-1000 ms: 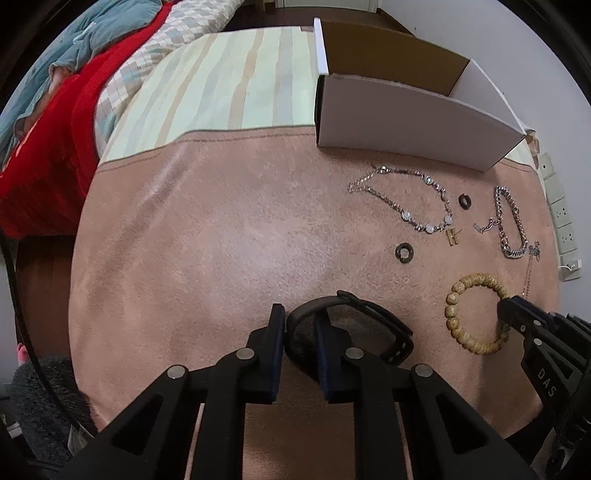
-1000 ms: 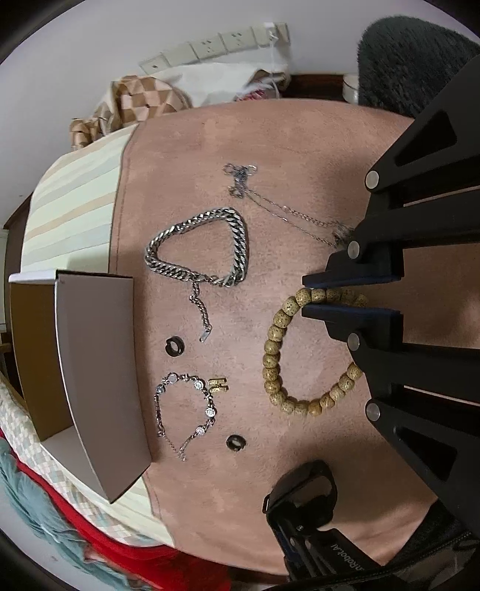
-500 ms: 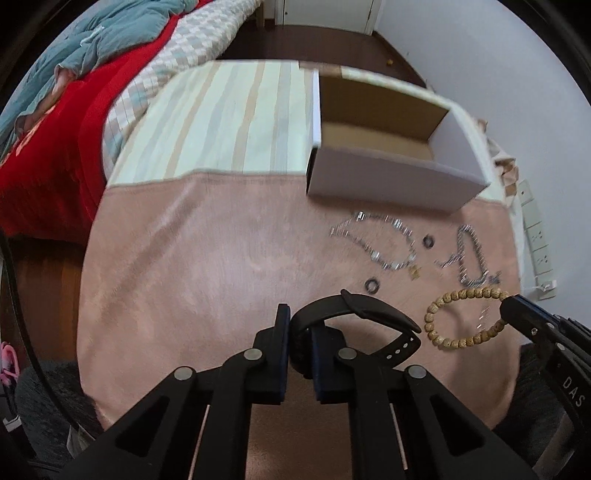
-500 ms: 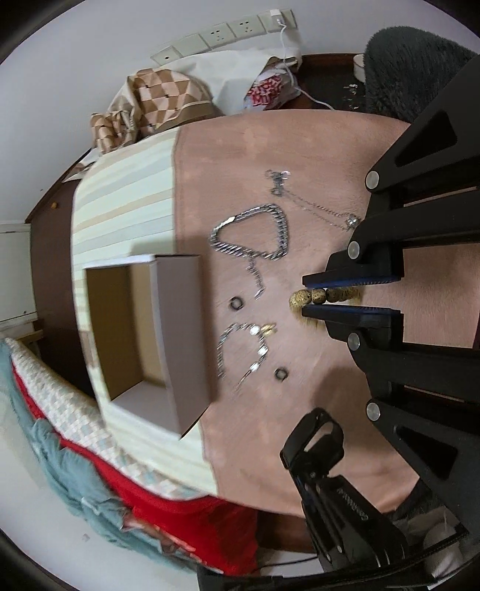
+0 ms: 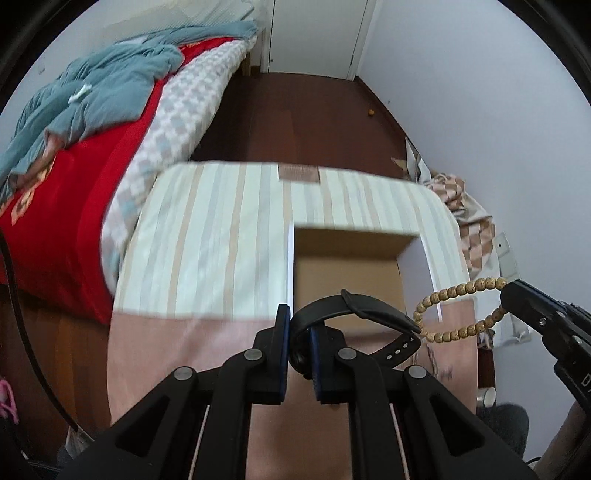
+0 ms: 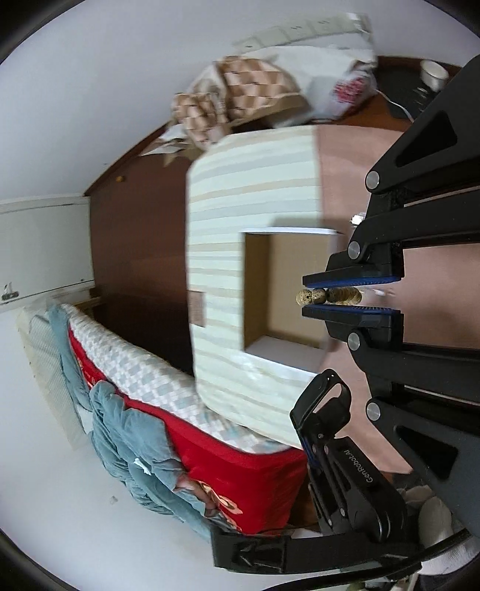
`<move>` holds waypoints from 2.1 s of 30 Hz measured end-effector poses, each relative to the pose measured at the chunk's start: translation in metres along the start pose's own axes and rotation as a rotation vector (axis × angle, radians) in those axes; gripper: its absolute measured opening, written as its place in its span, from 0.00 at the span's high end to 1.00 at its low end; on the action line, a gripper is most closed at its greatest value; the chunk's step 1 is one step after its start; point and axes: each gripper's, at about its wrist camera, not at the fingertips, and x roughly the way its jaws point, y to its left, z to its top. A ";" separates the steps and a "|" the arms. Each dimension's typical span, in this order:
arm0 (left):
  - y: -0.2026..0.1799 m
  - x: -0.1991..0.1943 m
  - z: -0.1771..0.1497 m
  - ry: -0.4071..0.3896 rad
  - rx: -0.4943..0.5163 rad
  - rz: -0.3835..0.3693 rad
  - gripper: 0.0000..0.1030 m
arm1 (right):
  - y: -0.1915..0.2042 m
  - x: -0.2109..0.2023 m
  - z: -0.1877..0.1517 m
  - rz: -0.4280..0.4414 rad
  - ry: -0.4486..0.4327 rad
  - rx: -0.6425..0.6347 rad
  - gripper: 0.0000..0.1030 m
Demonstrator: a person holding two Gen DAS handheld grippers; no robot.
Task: Organize jewelry
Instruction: 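Carry both items into the white cardboard box and open both grippers, then lift both grippers out of the box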
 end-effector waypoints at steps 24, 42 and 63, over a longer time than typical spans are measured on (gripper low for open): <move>-0.011 0.089 0.066 0.135 0.003 0.006 0.26 | -0.042 0.141 0.043 0.016 0.232 -0.008 0.44; 0.004 0.058 0.008 0.019 0.023 0.220 0.00 | -0.035 0.127 -0.018 -0.224 0.223 -0.018 0.06; -0.013 -0.042 -0.040 -0.155 0.022 0.227 0.00 | -0.009 0.014 -0.041 -0.264 0.029 0.000 0.06</move>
